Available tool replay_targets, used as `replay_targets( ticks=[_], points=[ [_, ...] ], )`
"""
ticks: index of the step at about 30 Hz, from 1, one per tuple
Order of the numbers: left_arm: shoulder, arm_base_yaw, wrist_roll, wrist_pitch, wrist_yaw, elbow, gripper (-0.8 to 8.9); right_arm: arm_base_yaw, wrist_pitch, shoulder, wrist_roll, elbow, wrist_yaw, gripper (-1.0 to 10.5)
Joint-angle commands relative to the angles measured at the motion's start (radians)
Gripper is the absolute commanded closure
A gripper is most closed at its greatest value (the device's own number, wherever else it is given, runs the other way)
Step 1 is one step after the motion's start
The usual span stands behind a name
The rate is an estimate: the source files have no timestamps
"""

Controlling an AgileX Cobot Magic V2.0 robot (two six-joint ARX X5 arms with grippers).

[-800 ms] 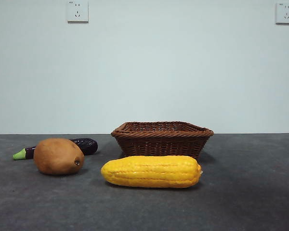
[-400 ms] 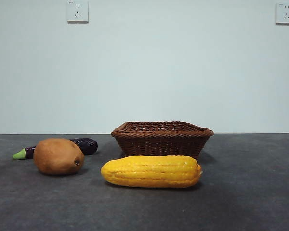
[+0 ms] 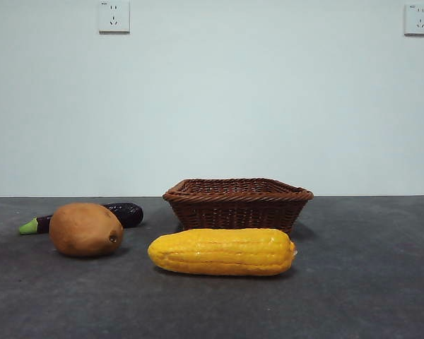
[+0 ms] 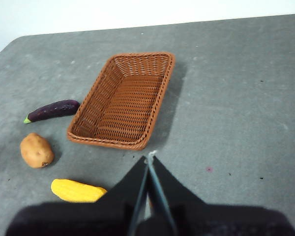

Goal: Help me put the vegetables on the table into the basket

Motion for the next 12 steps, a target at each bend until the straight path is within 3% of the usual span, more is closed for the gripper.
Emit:
replay_targets(
  ticks=[1,12],
  points=[
    [0.018,-0.015,0.030,-0.022,0.006,0.036,8.20,0.001,-0.012,0.012,-0.024,0.018,-0.005,9.6],
    [0.078,-0.033,0.054,-0.051,0.014,0.076,7.99,0.001,-0.023,0.017,-0.031,0.018,-0.018,9.4]
  ],
)
